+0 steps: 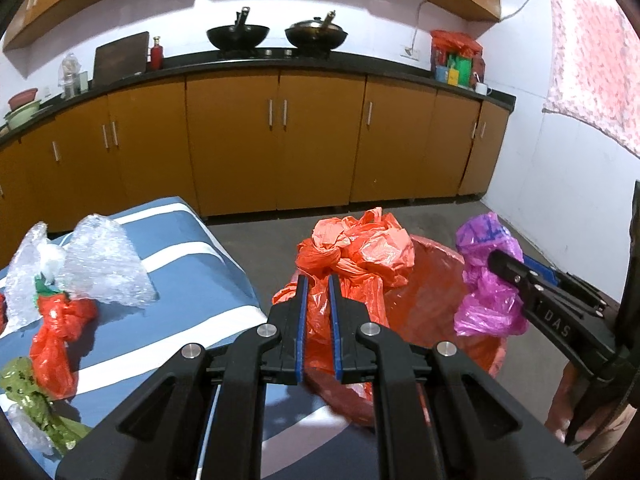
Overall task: Collect trash
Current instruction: 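Lower both bags into the wastebasket and open both tools, then move both open tools back over the table toward the remaining bags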
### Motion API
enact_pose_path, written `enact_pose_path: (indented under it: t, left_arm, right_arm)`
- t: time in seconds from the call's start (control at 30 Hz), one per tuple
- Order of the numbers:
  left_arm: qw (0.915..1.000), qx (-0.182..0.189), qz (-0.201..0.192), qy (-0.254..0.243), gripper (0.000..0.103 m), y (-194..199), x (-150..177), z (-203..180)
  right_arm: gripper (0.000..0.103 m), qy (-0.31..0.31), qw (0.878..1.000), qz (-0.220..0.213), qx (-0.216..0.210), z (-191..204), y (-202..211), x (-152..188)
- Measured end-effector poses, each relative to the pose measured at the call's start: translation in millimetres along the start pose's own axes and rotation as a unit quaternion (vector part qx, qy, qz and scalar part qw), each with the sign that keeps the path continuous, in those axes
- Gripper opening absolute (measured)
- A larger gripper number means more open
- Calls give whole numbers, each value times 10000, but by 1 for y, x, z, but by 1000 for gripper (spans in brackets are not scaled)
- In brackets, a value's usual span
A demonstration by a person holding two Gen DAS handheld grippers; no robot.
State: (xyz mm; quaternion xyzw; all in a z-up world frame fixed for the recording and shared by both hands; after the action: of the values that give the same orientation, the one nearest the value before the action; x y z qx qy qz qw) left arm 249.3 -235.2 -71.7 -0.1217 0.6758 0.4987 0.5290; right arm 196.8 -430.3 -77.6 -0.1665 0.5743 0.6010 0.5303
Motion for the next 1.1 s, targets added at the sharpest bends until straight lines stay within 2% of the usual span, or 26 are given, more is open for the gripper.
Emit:
enact_pose_path:
  t: [0.37, 0.5, 0.63, 1.1]
  left_arm:
    - [9997, 110, 179, -141, 10, -23, 2, -17]
    - [9992, 164, 332, -127, 10, -34, 6, -18]
    - [9988, 182, 452, -65, 17, -40, 12, -15]
    - [9988, -251, 431, 32, 22, -21, 12, 13]
  right_arm:
    - [29, -66, 9999, 43, -62, -5, -11, 2]
    - [34, -88, 9999, 42, -93, -8, -12, 4]
    - [39, -140, 9998, 68, -93, -15, -12, 8]
    - [39, 86, 9999, -45, -69, -1, 7, 8]
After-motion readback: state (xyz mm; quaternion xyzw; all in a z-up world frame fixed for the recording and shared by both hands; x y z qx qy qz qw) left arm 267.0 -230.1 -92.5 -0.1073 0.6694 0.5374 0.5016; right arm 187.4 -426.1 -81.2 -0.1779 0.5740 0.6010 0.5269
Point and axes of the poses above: each gripper's, at about its wrist camera, not at the fingertips, and y roughly against the way its jaws point, z to its left, x to its underside, the point moved 5 cm from there along -y, roughly the way its jaws point, and after that the axes turned 9 degrees about -y, right-handed, at the moved point
